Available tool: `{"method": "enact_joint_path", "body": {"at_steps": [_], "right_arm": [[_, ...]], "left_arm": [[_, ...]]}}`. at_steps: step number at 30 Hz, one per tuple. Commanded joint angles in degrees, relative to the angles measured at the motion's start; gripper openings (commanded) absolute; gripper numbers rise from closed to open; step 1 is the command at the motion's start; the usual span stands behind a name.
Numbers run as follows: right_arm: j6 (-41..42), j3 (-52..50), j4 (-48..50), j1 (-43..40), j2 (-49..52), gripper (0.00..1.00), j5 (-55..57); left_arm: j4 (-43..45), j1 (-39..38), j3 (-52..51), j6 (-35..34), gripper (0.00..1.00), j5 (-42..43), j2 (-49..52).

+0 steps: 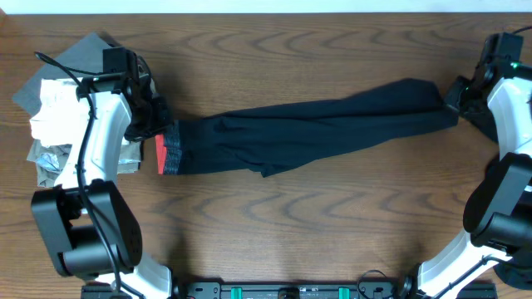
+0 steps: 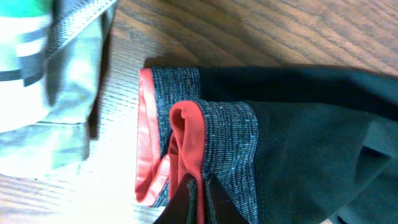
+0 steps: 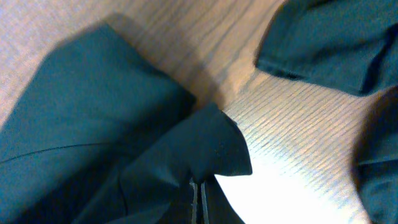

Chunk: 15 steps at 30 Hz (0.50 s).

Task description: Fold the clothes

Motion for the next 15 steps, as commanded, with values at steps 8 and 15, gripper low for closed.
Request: {"method": "enact_joint_path", "body": {"at_steps": [8,15], "right_arm": [[-2.16,7.96,-5.4,-0.44,0.15,0.01,1.64],[-3.26,9.88,-9.4,-0.57,0.15,0.01,1.62]], "left_arm": [[-1.97,0.46,0.44,-1.84,0.06,-1.38,-10.25],[-6.69,0.46,0.11,-2.25,0.06,-1.4,-11.63]]}}
